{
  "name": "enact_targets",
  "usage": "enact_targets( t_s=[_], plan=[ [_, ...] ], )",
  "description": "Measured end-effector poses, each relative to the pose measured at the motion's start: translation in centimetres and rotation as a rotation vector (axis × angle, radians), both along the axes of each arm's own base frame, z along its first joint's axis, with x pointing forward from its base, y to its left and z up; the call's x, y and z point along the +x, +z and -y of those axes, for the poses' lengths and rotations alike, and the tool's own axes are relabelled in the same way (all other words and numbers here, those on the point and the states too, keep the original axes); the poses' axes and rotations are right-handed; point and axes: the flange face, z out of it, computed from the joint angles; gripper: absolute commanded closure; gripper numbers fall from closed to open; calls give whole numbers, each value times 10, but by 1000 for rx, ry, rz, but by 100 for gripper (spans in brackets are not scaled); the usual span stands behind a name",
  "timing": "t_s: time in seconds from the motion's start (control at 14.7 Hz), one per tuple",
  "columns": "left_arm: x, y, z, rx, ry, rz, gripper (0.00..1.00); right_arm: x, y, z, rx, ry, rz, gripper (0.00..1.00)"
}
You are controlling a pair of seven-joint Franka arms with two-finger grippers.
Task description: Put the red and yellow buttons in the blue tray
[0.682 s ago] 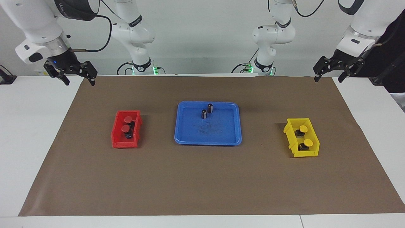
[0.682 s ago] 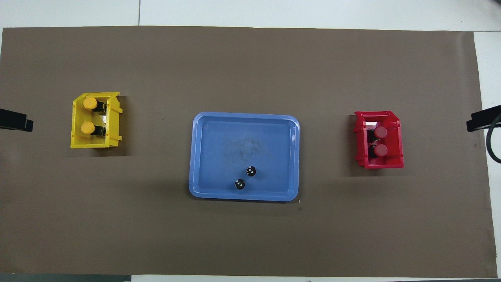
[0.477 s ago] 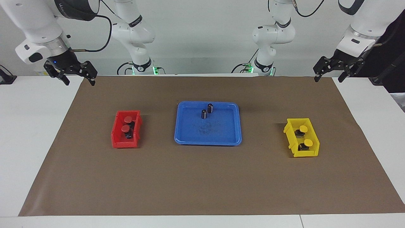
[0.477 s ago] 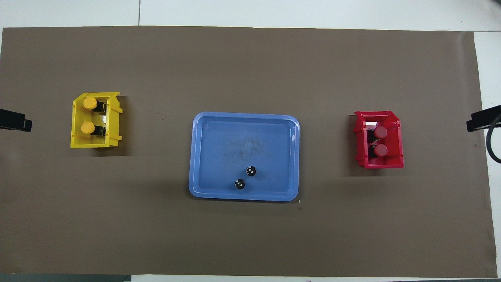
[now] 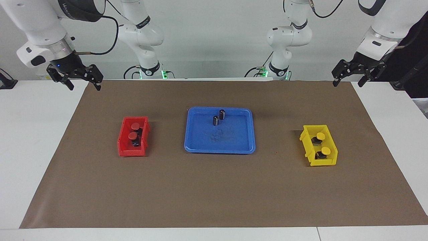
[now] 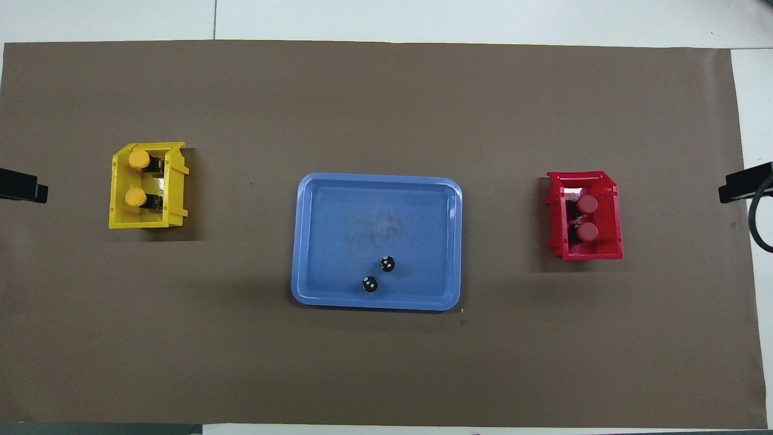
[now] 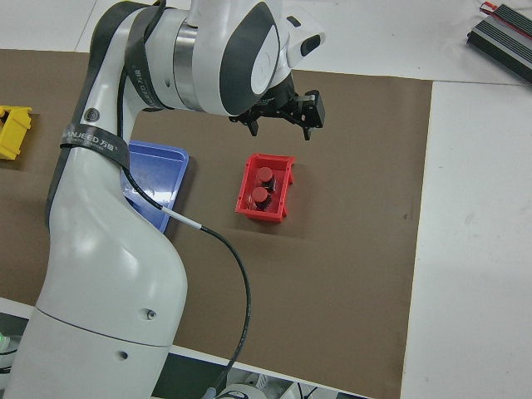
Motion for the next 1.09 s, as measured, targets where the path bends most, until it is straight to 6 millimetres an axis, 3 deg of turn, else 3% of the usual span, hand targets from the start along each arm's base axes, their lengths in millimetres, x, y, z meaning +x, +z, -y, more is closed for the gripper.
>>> enact_targets(
  t_s=[0.48,0.68,0.82,0.95,1.09],
  plan=[
    [-1,-1,0,0,0,-12,0,0,0,-3,1,6,0,0],
    [-9,-2,-2,1,3,-57,0,12,0,-28,-2,54,75,0],
    [-12,0,1,2,-3,-55,0,20,-17,-48,-2,56,99,0],
    [-15,-3,11,3,2,-42,0,31,-49,-60,2,37,96,1],
    [-14,-16,39,2,29,-5,0,45,-87,-77,9,19,97,1]
  ],
)
